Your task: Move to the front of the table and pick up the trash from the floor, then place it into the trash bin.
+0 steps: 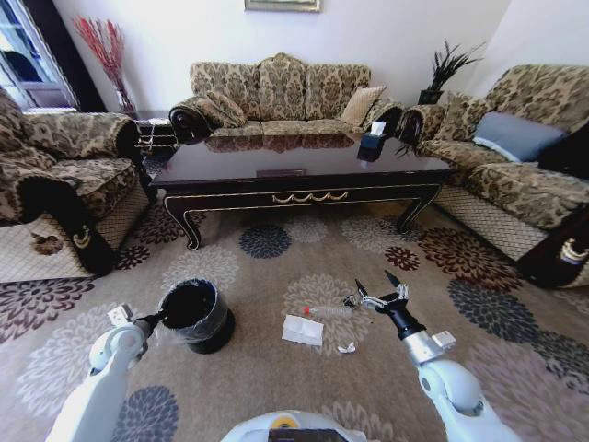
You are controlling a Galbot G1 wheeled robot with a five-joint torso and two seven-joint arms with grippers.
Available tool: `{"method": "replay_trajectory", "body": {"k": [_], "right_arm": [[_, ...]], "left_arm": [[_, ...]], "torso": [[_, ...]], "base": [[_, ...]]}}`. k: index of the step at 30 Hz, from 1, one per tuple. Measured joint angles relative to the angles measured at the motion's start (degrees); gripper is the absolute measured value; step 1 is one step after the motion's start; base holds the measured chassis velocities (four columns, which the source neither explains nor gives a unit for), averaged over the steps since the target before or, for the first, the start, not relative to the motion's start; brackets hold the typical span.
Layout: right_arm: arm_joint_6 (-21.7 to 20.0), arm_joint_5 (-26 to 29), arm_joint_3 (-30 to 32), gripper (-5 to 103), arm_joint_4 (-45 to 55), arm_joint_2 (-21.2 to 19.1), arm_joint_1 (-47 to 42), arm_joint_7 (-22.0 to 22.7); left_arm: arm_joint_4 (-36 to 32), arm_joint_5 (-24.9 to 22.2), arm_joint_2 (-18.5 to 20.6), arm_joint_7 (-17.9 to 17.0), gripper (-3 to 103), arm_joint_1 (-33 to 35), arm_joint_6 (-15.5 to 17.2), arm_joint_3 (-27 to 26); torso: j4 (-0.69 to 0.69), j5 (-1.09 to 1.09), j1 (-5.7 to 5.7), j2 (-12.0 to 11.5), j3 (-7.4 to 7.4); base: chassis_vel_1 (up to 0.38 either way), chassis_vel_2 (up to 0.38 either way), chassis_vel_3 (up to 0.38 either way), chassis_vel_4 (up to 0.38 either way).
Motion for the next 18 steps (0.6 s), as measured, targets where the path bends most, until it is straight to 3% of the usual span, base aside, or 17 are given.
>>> {"method": "replay_trajectory", "body": {"k": [8, 12, 18], "right_arm": [[0.12, -0.06, -0.69, 100, -1.07, 0.16, 0.99, 0.14], [0.15, 0.56, -1.61, 100, -2.87, 0.07, 2.12, 1.13], [-0.87, 5.91, -3.87, 100, -6.69, -0.56, 4.0, 4.32]], "left_arm": [[-2.06, -0.37, 0.1, -0.29, 4, 1.68, 0.05, -1.92], [-6.15, -0.58, 0.12, -0.82, 4, 3.36, -0.28, -4.1], [-11.16, -0.34, 0.76, -2.09, 4, 6.26, -0.26, -5.97]], "torso": [[0.0, -0.02, 0.0, 0.0, 0.0], [0.0, 0.0, 0.0, 0.0, 0.0], [0.05, 0.02, 0.0, 0.0, 0.0]], "base": [[0.0, 0.0, 0.0, 0.0], [0.0, 0.0, 0.0, 0.0], [0.0, 0.0, 0.0, 0.0]]}}
